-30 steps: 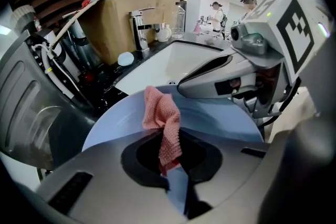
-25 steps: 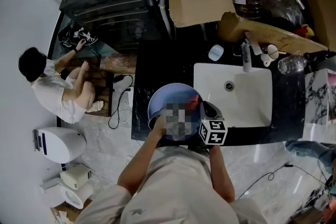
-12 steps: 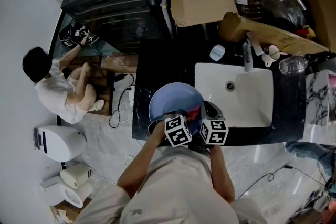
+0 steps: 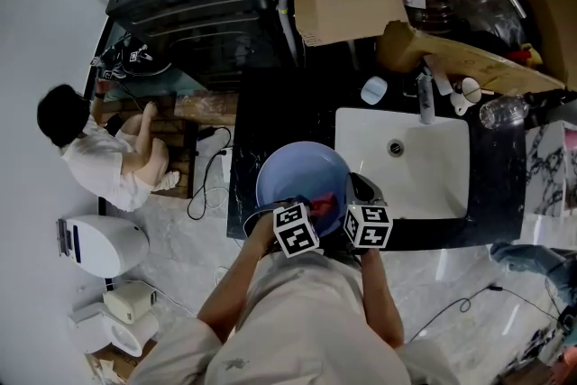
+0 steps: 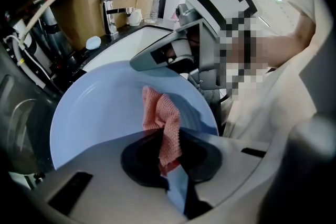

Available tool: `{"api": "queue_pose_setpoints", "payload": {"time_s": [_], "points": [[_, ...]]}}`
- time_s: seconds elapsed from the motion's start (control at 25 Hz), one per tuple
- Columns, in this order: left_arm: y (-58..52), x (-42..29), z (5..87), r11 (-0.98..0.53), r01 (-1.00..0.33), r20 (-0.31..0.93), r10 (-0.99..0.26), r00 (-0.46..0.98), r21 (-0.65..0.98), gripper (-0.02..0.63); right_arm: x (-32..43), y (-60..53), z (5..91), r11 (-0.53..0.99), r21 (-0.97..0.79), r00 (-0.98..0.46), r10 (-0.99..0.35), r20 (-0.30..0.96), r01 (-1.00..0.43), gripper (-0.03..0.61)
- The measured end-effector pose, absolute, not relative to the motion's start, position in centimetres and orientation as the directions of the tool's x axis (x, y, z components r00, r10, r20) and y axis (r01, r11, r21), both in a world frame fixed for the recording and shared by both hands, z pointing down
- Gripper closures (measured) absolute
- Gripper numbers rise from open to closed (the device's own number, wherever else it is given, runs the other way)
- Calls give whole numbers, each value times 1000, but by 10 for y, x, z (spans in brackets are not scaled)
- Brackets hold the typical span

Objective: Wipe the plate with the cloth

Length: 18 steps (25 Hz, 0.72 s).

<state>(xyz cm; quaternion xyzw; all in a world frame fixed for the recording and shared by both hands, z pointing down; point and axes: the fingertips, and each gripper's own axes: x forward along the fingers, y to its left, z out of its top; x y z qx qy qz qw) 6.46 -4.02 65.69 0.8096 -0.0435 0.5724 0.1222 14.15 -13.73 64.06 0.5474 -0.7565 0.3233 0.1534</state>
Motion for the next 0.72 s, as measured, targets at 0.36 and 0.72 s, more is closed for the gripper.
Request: {"api": "queue_pose_setpoints", "payload": {"time_s": [0.36,0.72], "points": [[-48,44,659,-953,-267,950,55,306,141,580,142,-138,642,199,-319,-358,-726,588,-927,560],[-76,27,658,-931,-357,954,-38,299,74,580,141,-138,641,205,-322,-365,-723,587,-924,560]]}}
